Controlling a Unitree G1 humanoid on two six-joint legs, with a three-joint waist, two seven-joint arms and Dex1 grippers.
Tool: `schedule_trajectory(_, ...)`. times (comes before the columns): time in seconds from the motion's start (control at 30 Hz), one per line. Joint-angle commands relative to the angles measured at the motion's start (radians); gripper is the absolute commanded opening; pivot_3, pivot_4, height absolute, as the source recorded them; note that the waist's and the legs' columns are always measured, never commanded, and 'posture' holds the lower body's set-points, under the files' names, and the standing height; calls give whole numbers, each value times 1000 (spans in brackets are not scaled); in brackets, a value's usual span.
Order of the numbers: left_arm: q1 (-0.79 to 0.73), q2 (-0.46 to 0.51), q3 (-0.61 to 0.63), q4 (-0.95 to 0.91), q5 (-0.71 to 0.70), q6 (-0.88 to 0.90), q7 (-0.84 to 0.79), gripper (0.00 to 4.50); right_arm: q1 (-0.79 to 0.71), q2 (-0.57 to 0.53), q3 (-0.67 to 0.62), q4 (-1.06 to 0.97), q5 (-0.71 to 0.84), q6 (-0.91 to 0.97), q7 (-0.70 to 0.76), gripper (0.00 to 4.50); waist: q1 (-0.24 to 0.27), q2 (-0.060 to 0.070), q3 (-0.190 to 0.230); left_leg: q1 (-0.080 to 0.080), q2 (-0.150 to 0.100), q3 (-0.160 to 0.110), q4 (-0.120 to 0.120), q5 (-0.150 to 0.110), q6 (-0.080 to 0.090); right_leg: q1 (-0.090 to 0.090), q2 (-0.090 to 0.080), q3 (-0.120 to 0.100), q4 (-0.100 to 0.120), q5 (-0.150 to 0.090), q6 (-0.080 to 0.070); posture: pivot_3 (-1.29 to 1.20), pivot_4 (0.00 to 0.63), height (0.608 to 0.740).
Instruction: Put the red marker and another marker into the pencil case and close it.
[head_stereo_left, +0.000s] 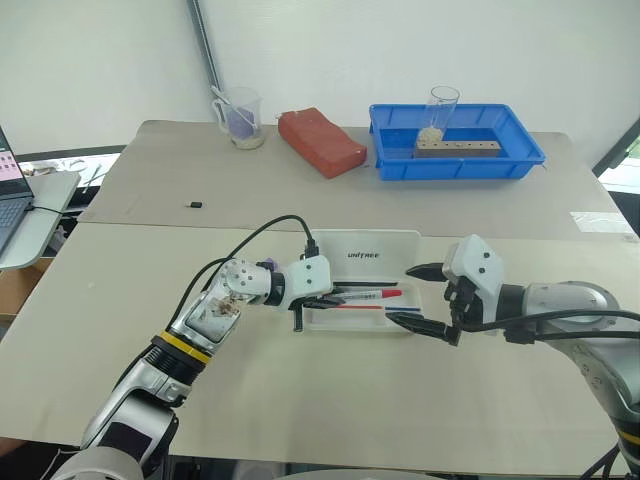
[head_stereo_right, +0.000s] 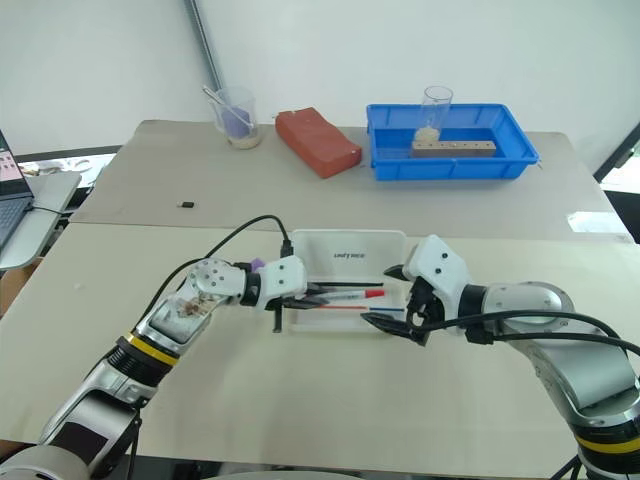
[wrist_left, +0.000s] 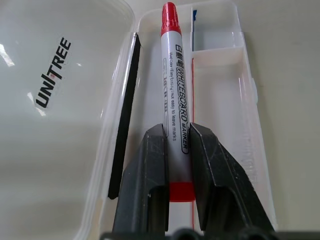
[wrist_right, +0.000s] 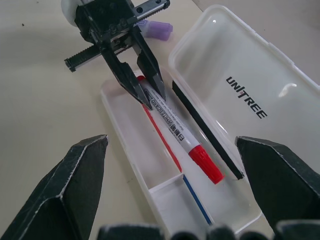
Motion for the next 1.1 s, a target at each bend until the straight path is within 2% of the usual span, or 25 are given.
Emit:
schedule_trajectory(0.03,-44,-14,23,22,12,-50,-2,989,-5,9,-19,-44,6,4,-22,4500,0,0,0,0,0,0,0,0,0,0,0,0,0,0,0,0,150,740)
schedule_trajectory(0.17,-46,-7,53,-20,-16,-32,-27,2674,-8,12,-15,-43,10,7,-28,4500,0,0,0,0,-1,-1,0,0,0,0,0,0,0,0,0,0,150,740)
schedule_trajectory(0.3,-12,48,105,-141,-47,27,-48,4443,-26,9,-7,-34,14,0,-14,4500,-3,1,0,0,-1,-2,0,0,0,0,0,0,0,0,0,0,150,740)
schedule_trajectory(0.43,84,122,220,-280,-102,156,-4,4443,-89,30,2,-34,53,19,-7,4500,-14,2,-1,1,-1,-3,-1,0,0,1,0,0,0,0,0,0,150,740)
schedule_trajectory(0.7,233,137,418,-172,-95,252,205,4443,-302,128,109,-16,98,63,-1,4500,-3,3,-2,1,-1,-6,0,0,0,0,2,-1,2,0,0,0,150,740)
schedule_trajectory(0.97,300,148,423,-65,-115,303,177,4443,-413,176,195,60,52,27,37,4500,1,2,-2,1,-3,-7,-1,0,0,-1,-1,-2,1,0,0,0,150,740)
schedule_trajectory(1.1,302,146,433,-53,-129,309,183,3283,-417,171,211,82,17,-3,61,4500,-1,2,-2,1,-3,-7,-1,0,0,-1,-1,-2,1,0,-1,0,150,740)
